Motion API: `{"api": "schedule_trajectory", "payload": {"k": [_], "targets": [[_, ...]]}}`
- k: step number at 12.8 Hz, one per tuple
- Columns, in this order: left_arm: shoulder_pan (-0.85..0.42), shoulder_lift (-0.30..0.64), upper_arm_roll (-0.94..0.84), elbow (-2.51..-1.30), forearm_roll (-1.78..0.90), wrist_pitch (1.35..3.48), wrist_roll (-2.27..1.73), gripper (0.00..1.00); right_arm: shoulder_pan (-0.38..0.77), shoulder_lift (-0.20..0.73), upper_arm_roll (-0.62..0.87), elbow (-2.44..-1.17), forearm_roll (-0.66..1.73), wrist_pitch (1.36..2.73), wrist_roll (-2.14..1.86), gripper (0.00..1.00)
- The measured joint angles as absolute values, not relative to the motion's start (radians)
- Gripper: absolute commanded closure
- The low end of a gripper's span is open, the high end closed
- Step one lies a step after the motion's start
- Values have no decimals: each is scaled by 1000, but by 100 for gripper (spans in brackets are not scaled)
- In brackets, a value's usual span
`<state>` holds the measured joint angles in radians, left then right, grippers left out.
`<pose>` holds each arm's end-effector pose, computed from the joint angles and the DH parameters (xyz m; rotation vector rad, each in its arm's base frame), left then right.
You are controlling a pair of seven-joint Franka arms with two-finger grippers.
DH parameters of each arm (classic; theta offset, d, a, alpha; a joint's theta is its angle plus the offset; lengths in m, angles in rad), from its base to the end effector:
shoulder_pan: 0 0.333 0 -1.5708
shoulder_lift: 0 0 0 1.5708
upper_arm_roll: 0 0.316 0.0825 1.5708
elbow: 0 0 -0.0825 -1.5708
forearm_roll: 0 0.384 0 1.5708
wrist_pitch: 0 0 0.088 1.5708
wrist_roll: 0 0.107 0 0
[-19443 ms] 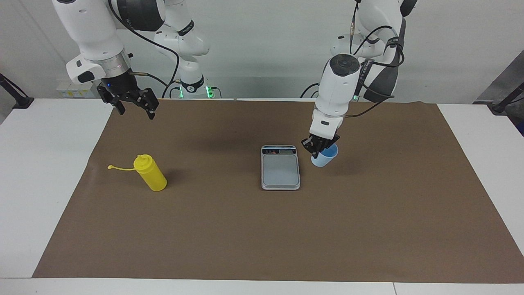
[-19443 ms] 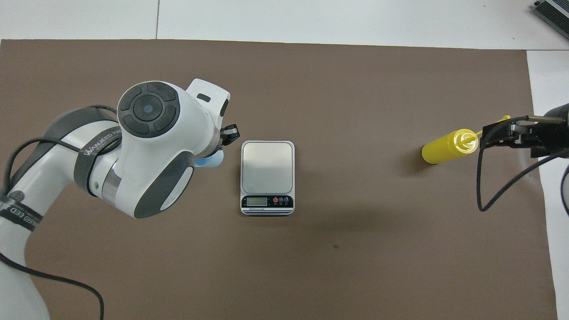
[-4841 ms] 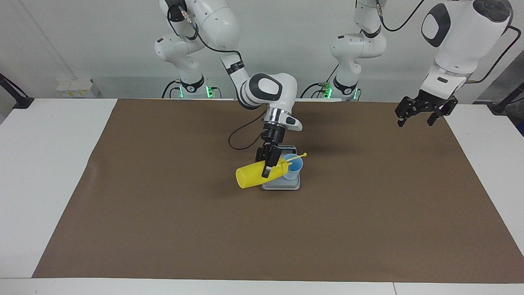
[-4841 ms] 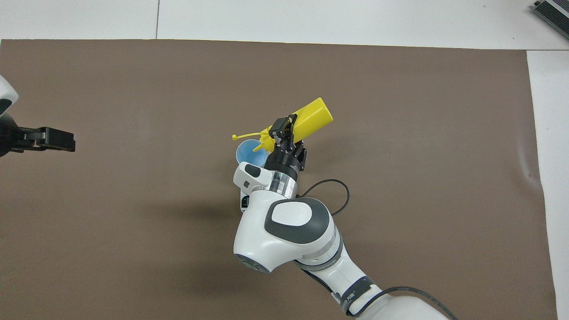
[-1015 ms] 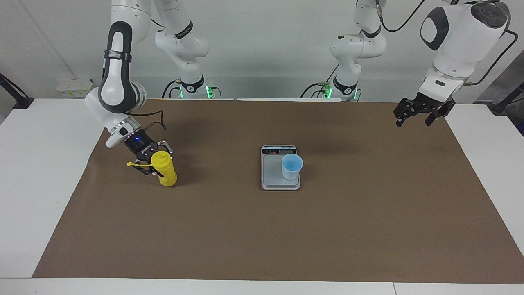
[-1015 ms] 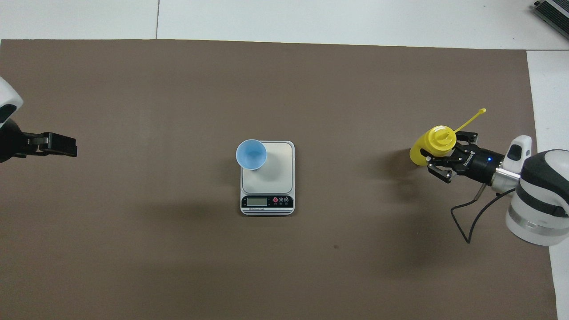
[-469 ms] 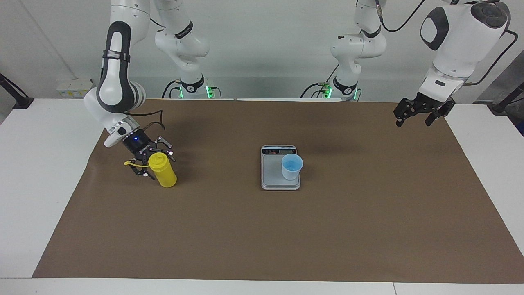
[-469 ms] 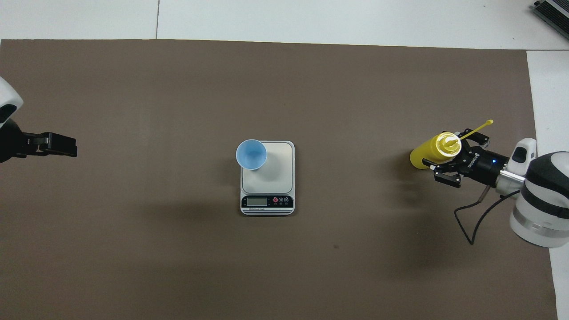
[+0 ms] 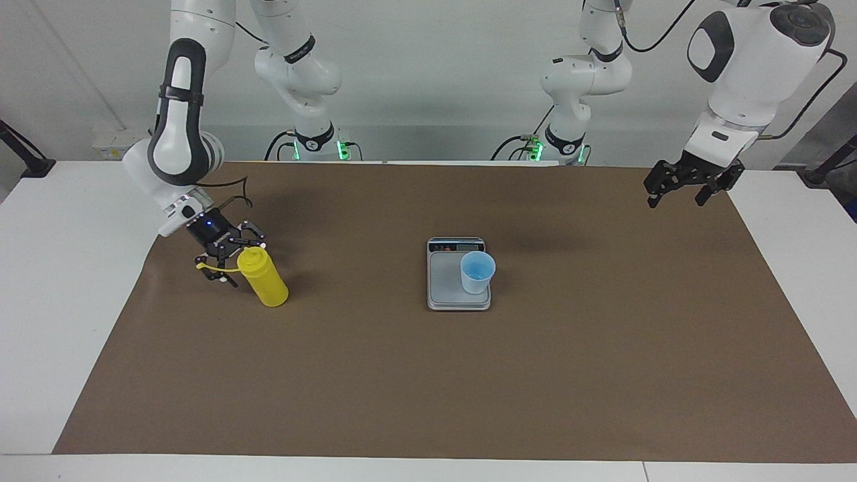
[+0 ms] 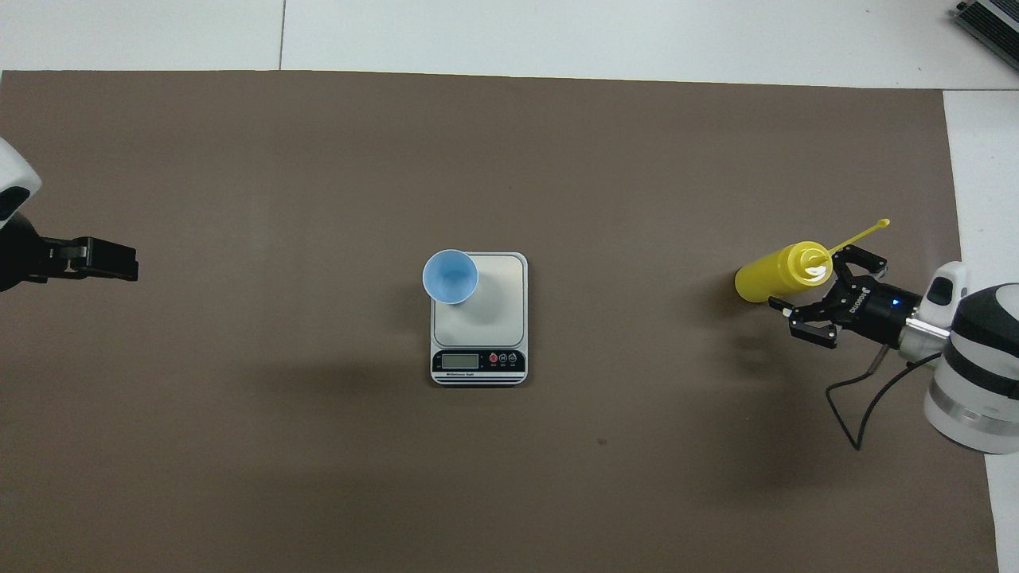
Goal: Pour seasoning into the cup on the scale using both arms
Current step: 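Open the right gripper and draw it back from the bottle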
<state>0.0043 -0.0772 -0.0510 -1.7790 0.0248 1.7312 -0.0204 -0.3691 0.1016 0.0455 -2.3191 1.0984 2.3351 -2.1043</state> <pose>0.5400 -0.0239 0.5817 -3.1134 0.0464 -0.0471 0.4927 -0.1499 0.2969 -2.3652 -1.2116 -0.9337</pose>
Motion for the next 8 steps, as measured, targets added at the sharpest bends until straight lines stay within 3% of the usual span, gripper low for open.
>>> {"api": "schedule_trajectory", "payload": {"k": [8], "targets": [[4, -77, -51, -1779, 25, 1731, -20, 0, -440, 73, 41, -2236, 805, 2309, -2018, 0]]}}
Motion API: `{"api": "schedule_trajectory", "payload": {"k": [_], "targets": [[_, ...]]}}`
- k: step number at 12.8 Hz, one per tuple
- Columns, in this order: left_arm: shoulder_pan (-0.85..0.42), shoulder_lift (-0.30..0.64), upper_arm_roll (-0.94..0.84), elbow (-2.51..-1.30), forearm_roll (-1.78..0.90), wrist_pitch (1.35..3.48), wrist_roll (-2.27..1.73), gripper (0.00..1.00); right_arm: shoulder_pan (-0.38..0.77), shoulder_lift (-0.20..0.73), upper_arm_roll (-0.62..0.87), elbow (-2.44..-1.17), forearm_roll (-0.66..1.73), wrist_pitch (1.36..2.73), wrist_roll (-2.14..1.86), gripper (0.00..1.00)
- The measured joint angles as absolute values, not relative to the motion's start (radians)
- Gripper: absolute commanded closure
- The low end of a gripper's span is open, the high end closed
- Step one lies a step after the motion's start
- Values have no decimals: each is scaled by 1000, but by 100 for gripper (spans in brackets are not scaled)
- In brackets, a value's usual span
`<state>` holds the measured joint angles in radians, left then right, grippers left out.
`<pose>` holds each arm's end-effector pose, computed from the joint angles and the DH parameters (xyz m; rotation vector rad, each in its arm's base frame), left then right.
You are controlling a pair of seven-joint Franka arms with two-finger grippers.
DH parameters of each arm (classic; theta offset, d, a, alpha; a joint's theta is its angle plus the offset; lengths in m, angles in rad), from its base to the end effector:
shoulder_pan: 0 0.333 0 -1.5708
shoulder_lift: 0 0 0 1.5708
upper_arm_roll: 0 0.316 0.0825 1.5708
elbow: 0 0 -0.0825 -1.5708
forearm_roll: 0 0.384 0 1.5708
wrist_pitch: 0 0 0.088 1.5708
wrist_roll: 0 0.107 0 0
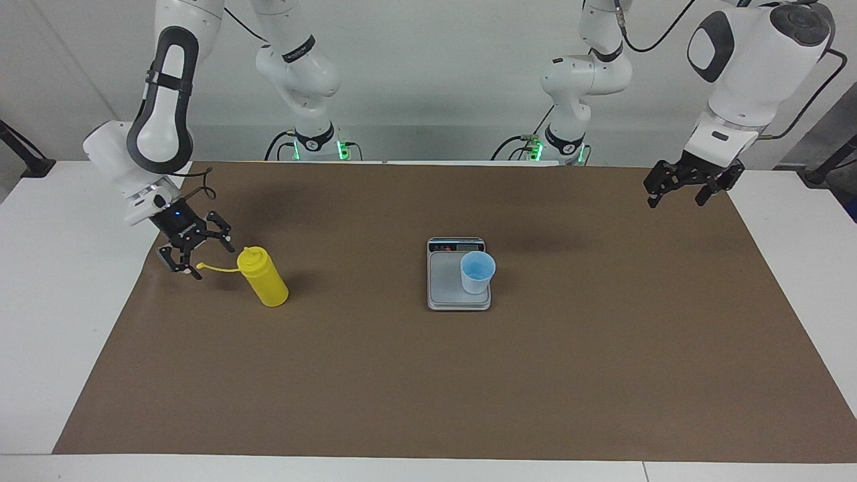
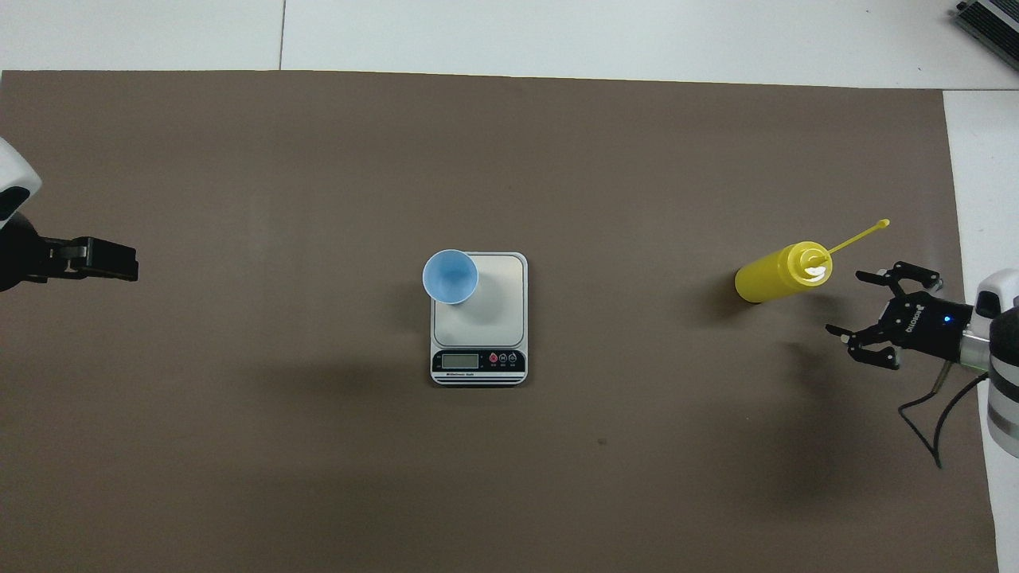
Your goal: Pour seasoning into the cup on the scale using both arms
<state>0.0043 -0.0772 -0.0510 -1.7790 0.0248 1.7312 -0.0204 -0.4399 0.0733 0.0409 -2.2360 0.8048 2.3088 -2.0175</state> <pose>0.5400 -0.0239 0.5817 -3.1134 0.0464 -0.0471 0.5004 -0.1954 0.3422 -2.4346 -1.4268 -0.8021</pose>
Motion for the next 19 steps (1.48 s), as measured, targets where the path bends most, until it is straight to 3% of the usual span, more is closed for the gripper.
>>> {"api": "schedule_trajectory", "payload": {"k": [7, 14, 19], "targets": [[4, -77, -51, -1779, 25, 1731, -20, 0, -428, 13, 45, -2101, 529, 2179, -1618, 0], [4, -77, -51, -1779, 25, 1731, -20, 0, -288, -146, 54, -2092, 399, 2010, -894, 0], [4, -77, -51, -1779, 25, 1731, -20, 0, -152, -166, 60, -1978, 263, 1912, -380, 0]]}}
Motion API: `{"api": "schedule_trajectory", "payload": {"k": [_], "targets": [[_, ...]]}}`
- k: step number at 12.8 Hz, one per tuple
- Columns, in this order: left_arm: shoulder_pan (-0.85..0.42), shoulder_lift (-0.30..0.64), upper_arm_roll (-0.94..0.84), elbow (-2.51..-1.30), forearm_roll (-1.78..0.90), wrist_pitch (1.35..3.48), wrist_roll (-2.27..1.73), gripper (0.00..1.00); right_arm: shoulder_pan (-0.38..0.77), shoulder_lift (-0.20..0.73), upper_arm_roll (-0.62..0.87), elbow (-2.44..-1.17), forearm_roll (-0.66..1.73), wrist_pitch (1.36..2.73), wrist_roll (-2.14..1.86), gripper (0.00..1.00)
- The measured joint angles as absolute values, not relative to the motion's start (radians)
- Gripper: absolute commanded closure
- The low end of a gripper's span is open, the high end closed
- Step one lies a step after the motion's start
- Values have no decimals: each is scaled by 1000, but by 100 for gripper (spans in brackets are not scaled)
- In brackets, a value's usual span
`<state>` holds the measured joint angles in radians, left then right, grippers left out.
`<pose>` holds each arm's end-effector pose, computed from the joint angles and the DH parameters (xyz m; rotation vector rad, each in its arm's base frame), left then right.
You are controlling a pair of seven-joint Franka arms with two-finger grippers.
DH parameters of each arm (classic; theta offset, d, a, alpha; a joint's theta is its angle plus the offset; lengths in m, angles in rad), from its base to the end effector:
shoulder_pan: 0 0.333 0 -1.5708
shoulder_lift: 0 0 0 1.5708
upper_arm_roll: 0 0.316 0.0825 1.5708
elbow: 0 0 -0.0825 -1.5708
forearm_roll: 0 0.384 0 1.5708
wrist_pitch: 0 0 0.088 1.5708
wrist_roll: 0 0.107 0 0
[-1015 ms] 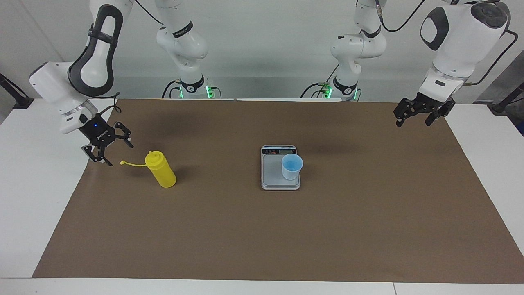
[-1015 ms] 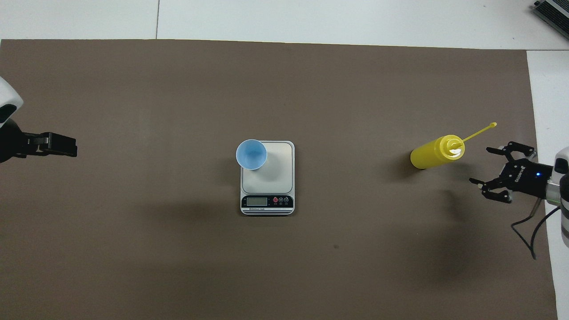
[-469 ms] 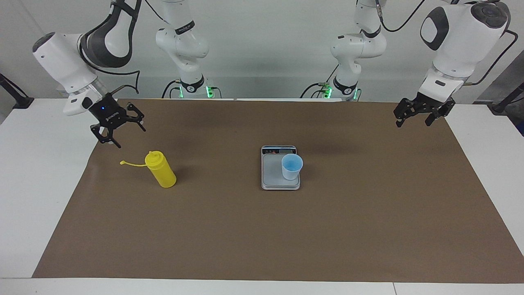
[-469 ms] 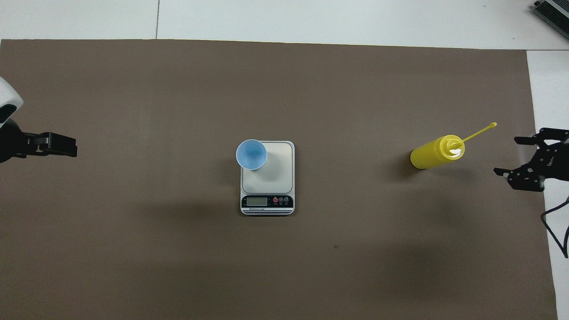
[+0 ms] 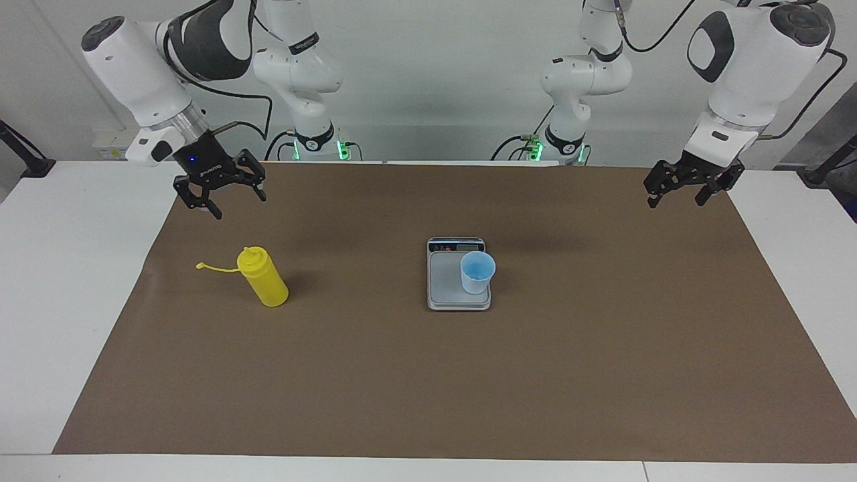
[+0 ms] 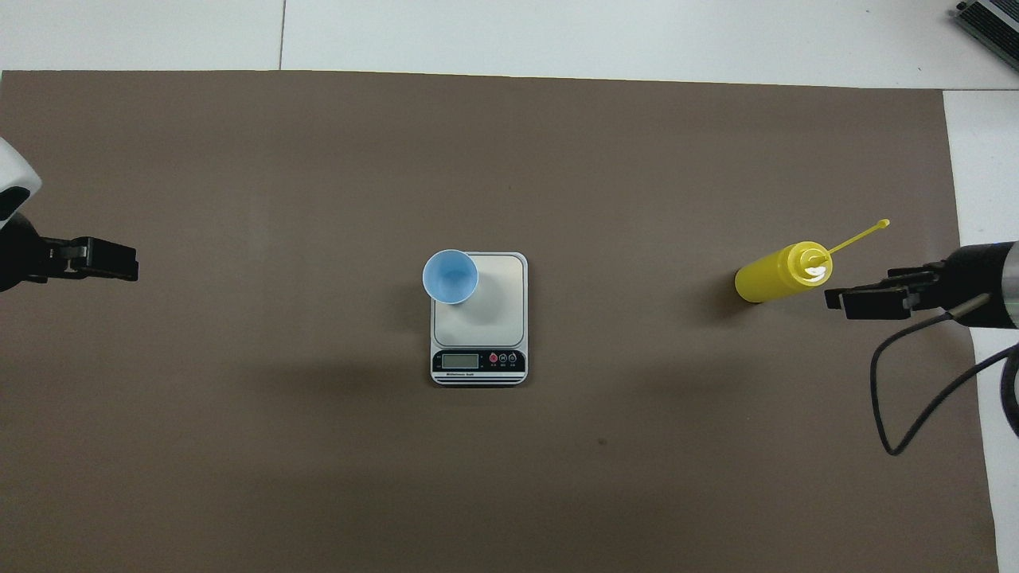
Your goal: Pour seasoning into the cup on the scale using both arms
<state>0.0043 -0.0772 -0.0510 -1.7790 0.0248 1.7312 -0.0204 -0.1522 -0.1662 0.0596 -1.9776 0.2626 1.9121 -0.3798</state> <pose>0.5400 -0.0239 0.5817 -3.1134 0.0464 -0.0471 0.5203 -0.0280 0.5513 -2.9052 -0.3077 -0.2263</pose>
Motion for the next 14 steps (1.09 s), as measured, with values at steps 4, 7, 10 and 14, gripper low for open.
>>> {"api": "schedule_trajectory", "payload": {"k": [4, 7, 10, 14], "targets": [[4, -77, -51, -1779, 25, 1731, -20, 0, -57, -127, 61, -1844, 81, 1847, -89, 0], [4, -77, -51, -1779, 25, 1731, -20, 0, -23, -69, 62, -1714, -6, 1788, -19, 0], [4, -77, -51, -1779, 25, 1731, -20, 0, -25, -27, 60, -1637, -9, 1740, 57, 0], [4, -77, -51, -1779, 25, 1731, -20, 0, -24, 9, 60, -1543, -14, 1644, 159, 0]]}}
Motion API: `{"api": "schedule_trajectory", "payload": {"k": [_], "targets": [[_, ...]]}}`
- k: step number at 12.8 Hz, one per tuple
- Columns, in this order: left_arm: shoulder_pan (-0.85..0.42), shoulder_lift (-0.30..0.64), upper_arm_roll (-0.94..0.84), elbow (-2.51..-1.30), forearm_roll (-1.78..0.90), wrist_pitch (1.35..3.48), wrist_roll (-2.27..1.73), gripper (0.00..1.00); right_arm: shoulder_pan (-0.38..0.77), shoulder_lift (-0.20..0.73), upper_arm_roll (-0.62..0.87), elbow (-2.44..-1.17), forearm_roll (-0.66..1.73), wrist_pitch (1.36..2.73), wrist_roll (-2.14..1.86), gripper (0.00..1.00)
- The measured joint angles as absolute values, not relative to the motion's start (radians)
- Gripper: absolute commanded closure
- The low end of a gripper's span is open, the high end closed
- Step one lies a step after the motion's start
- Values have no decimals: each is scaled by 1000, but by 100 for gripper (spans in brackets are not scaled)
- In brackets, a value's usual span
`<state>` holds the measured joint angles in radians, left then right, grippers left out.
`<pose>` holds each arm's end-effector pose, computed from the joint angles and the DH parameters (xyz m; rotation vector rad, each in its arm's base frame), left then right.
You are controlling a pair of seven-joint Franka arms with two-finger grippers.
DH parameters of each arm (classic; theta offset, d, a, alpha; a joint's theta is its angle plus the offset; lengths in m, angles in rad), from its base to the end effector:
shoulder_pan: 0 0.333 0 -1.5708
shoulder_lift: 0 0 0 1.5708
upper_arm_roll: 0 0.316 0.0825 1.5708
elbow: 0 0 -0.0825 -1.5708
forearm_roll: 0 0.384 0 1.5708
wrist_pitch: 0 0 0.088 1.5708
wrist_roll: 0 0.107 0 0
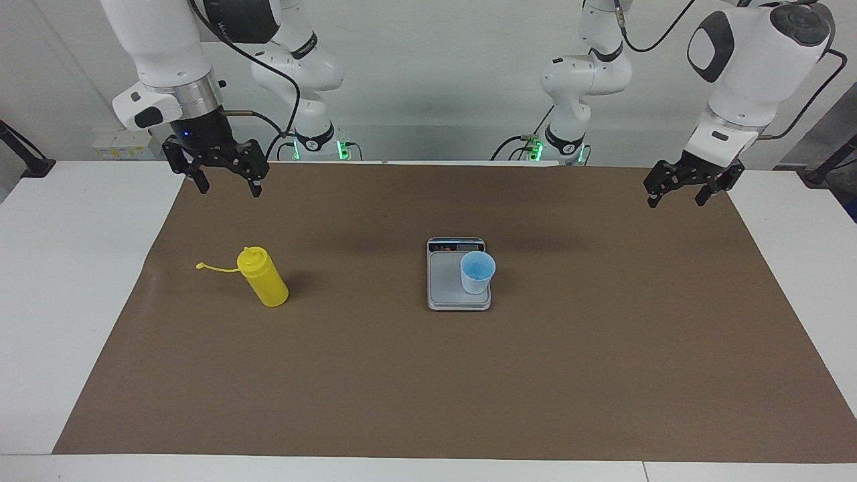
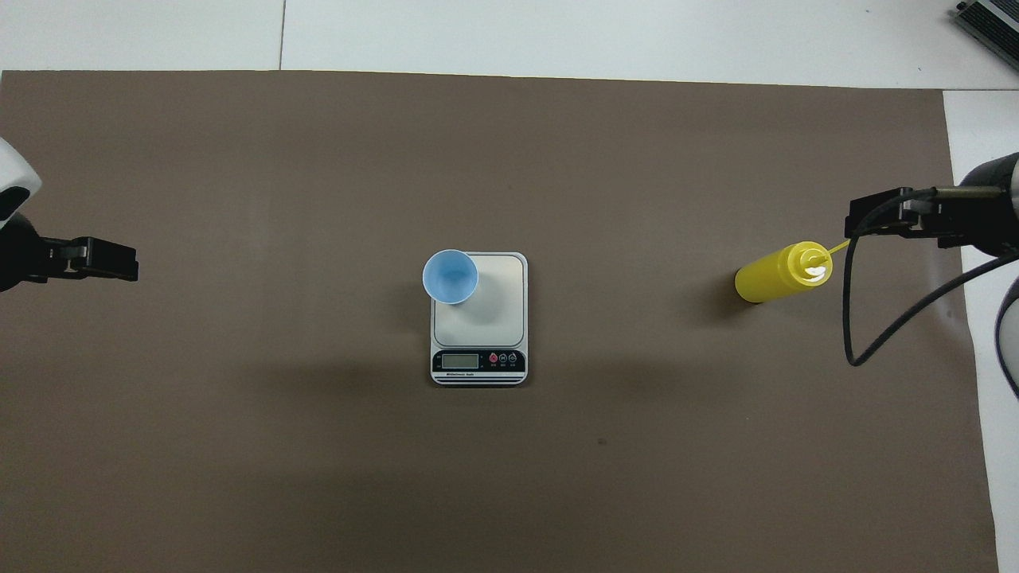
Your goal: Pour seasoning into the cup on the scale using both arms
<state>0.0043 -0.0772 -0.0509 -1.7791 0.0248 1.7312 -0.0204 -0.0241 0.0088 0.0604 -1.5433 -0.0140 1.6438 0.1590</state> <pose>0.5400 -0.0238 0.5816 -3.1134 0.0463 -0.0469 0.5648 0.0189 0.6395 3.1279 -0.1916 0.1452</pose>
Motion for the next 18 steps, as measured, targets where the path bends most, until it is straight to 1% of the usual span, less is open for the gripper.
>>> {"api": "schedule_trajectory", "payload": {"k": [5, 8, 18], "targets": [[4, -77, -51, -1779, 25, 1731, -20, 0, -40, 15, 52, -1535, -14, 1589, 166, 0], [4, -77, -51, -1779, 25, 1731, -20, 0, -69, 15, 48, -1540, -14, 1588, 166, 0], [4, -77, -51, -1779, 25, 1731, -20, 0, -64, 9, 49, -1548, -14, 1579, 166, 0]]}}
